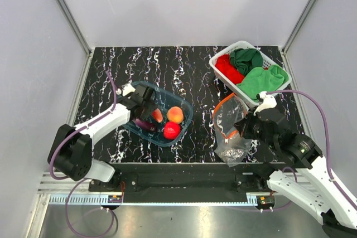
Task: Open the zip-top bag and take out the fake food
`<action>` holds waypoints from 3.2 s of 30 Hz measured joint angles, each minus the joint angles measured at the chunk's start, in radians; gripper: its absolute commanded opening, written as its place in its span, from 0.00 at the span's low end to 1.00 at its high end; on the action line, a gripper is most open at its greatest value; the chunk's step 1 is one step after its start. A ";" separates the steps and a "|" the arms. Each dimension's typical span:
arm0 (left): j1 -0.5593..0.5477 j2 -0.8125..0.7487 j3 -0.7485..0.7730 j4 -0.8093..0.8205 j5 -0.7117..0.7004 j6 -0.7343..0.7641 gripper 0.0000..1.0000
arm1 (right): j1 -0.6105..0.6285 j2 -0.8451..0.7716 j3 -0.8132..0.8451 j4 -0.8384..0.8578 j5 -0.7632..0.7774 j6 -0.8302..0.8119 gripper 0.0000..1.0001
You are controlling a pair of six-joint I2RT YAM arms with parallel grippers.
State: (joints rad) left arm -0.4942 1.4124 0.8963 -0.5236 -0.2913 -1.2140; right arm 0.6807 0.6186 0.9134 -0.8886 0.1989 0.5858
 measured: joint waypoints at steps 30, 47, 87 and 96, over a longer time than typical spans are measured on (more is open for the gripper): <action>-0.555 -0.153 0.208 0.270 0.272 0.311 0.32 | 0.000 0.075 -0.060 0.258 -0.387 -0.034 0.00; -0.621 0.222 0.413 0.106 0.208 0.379 0.18 | 0.000 -0.119 -0.212 0.278 -0.372 0.116 0.00; -0.671 0.431 0.419 0.188 0.266 0.381 0.24 | 0.000 -0.167 -0.219 0.212 -0.267 0.292 0.00; -0.678 0.486 0.449 0.066 0.127 0.457 0.43 | 0.000 -0.158 -0.216 0.211 -0.267 0.295 0.00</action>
State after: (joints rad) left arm -1.1717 1.8988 1.3457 -0.4572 -0.1638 -0.7570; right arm 0.6807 0.4610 0.6979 -0.6777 -0.0685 0.8806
